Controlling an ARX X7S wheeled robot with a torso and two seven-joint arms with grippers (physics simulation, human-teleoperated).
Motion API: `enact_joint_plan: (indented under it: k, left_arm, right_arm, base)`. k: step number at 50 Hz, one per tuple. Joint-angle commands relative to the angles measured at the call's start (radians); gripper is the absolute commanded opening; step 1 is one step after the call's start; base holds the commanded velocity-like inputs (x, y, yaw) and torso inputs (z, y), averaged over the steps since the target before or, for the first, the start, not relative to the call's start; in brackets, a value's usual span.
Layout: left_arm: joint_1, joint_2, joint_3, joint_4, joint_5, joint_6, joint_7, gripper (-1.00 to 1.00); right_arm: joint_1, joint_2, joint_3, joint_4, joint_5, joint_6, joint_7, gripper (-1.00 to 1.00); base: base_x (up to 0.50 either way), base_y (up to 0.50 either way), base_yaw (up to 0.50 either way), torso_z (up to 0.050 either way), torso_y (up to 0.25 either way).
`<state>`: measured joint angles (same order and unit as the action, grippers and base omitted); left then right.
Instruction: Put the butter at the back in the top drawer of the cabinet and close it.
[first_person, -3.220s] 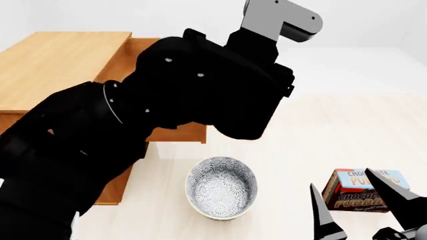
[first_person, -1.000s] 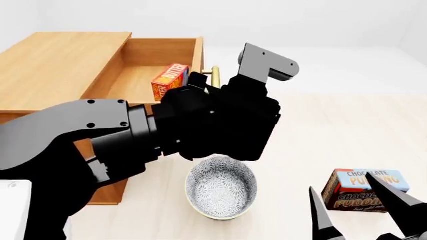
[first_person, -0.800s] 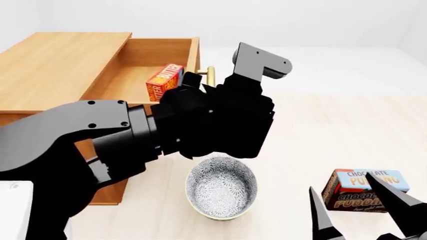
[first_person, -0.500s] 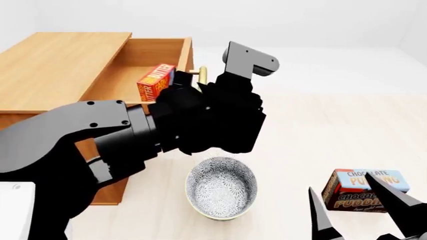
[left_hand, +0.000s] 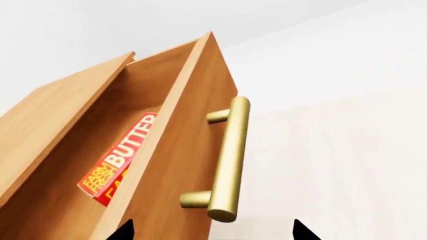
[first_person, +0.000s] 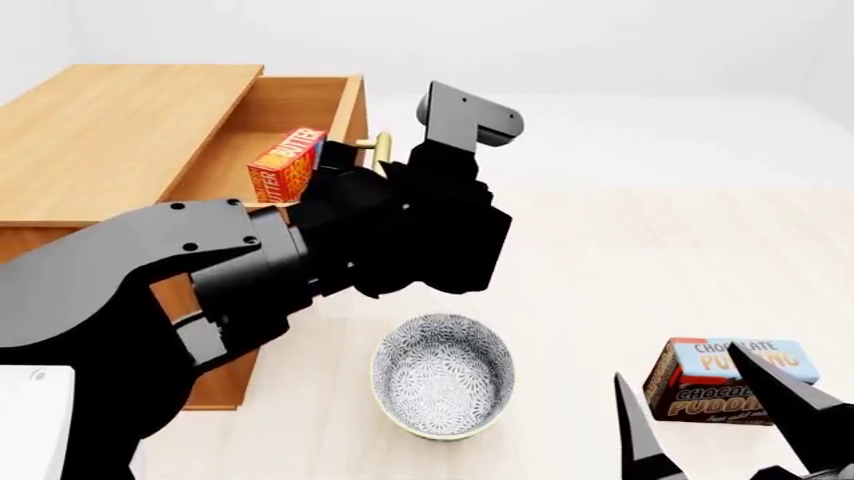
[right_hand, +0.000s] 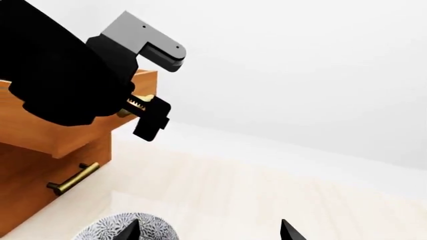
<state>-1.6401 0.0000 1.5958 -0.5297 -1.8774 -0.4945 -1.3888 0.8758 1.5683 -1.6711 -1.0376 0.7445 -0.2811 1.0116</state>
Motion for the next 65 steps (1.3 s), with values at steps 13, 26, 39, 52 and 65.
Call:
enact_joint_plan:
  k: [13, 26, 39, 52, 65]
  left_arm:
    - [0.045, 0.0, -0.007, -0.126, -0.031, 0.008, 0.065, 1.0]
    - [0.052, 0.0, -0.006, -0.192, -0.018, -0.002, 0.096, 1.0]
    - [0.038, 0.0, -0.006, -0.253, -0.005, -0.011, 0.115, 1.0]
    - [0.029, 0.0, -0.004, -0.305, 0.002, -0.018, 0.129, 1.0]
    - [0.03, 0.0, 0.001, -0.352, 0.017, -0.024, 0.118, 1.0]
  right_arm:
    - [0.023, 0.002, 0.016, -0.009, 0.03, 0.024, -0.026, 1.0]
    - [0.025, 0.002, 0.021, -0.008, 0.037, 0.028, -0.036, 1.0]
    - [0.025, 0.002, 0.023, -0.003, 0.041, 0.022, -0.051, 1.0]
    - [0.034, 0.002, 0.034, -0.009, 0.053, 0.035, -0.057, 1.0]
    - [0.037, 0.002, 0.04, -0.009, 0.057, 0.038, -0.062, 1.0]
  base:
    - [0.0, 0.0, 0.0, 0.0, 0.0]
    - [0.0, 0.0, 0.0, 0.0, 0.0]
    - [0.0, 0.0, 0.0, 0.0, 0.0]
    - [0.0, 0.0, 0.0, 0.0, 0.0]
    - [0.0, 0.0, 0.0, 0.0, 0.0]
